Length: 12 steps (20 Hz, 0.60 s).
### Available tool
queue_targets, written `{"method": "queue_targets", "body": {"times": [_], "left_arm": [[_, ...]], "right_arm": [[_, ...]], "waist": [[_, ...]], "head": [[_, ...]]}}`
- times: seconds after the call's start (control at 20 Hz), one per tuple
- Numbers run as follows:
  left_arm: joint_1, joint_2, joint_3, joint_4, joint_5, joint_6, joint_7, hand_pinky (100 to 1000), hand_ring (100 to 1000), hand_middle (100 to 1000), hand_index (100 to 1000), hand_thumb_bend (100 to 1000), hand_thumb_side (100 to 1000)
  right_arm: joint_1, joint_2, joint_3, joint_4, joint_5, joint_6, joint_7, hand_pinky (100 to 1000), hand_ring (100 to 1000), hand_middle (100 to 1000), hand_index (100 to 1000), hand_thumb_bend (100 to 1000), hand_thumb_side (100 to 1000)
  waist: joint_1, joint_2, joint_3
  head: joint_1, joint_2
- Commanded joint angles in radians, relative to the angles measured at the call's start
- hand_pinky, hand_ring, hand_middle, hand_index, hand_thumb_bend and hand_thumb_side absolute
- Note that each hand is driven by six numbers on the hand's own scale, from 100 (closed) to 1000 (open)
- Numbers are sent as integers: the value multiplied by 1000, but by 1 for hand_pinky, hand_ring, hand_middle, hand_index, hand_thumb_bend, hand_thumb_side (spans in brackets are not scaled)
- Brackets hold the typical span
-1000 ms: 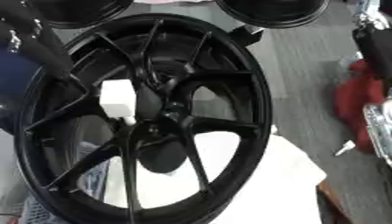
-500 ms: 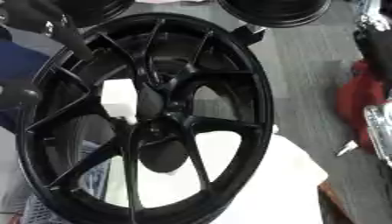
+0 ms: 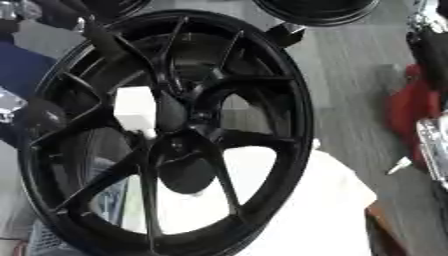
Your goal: Pull the pin out of the wheel hub.
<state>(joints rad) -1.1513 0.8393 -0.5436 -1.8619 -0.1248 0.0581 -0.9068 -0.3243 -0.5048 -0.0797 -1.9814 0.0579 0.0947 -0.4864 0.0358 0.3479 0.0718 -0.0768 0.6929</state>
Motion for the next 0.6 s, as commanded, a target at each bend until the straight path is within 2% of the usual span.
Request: {"method": "queue_targets", "body": {"times": [0.05,0.4,0.6], "left_arm": [[-30,-7,-10,18,-33,28,0,952,861,781,933,587,831],[-44,-52,-19,79,-147,97,0,931,853,770,912,542,809],[-39,-64,-25,94,-184,124,0,930,855,770,908,550,813]], "right_arm": [[-6,-10,-4,-19,-8,-4,-4,790,709,651,845,100,536],[-8,-4,-3,-19,-12,-8,-4,791,707,650,845,100,537],[-8,-1,-4,-19,-14,-10,-6,791,706,649,846,100,537]], "waist": [[0,-16,-2],[0,-12,-6],[1,-9,-8]], "head": [[7,5],[16,11],[19,18]]}}
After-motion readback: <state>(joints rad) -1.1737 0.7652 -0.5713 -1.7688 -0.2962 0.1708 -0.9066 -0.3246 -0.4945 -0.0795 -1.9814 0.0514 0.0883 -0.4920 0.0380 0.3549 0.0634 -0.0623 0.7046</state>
